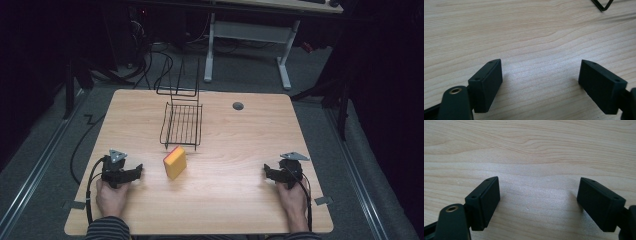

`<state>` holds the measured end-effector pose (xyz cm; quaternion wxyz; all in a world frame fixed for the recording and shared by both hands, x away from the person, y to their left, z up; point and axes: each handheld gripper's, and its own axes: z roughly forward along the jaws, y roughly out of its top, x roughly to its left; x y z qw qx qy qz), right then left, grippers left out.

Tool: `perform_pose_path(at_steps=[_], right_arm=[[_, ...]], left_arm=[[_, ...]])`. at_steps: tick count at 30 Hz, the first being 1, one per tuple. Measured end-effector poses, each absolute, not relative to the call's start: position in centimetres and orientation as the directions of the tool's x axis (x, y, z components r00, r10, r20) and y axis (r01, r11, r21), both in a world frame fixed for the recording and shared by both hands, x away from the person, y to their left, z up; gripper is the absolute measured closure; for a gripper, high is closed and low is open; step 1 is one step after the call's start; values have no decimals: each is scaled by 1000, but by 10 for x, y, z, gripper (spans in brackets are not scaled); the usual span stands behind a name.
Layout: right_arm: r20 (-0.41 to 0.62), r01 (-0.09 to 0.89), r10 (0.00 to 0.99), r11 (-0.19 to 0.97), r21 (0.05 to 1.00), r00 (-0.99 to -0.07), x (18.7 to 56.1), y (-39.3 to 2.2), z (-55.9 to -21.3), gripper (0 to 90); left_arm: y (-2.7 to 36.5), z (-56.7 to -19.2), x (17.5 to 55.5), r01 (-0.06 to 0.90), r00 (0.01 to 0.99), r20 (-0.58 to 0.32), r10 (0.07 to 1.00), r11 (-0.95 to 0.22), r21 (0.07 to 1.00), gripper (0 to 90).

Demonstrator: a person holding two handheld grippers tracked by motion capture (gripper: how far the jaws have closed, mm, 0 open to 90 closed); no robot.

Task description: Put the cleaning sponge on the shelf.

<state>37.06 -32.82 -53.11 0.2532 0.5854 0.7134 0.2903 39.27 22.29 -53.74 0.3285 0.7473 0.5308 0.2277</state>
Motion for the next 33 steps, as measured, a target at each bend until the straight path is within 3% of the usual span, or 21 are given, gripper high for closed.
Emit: perform_pose_path(at_steps=[25, 33], right_arm=[[-22, 686, 978, 160, 710, -206, 371, -329, -531, 188], [-22, 686, 978, 160, 710, -207, 370, -329, -531, 188]], left_arm=[[225, -536, 391, 654, 324, -36, 945, -196, 731, 208], [223, -530, 384, 625, 339, -58, 939, -179, 760, 160]])
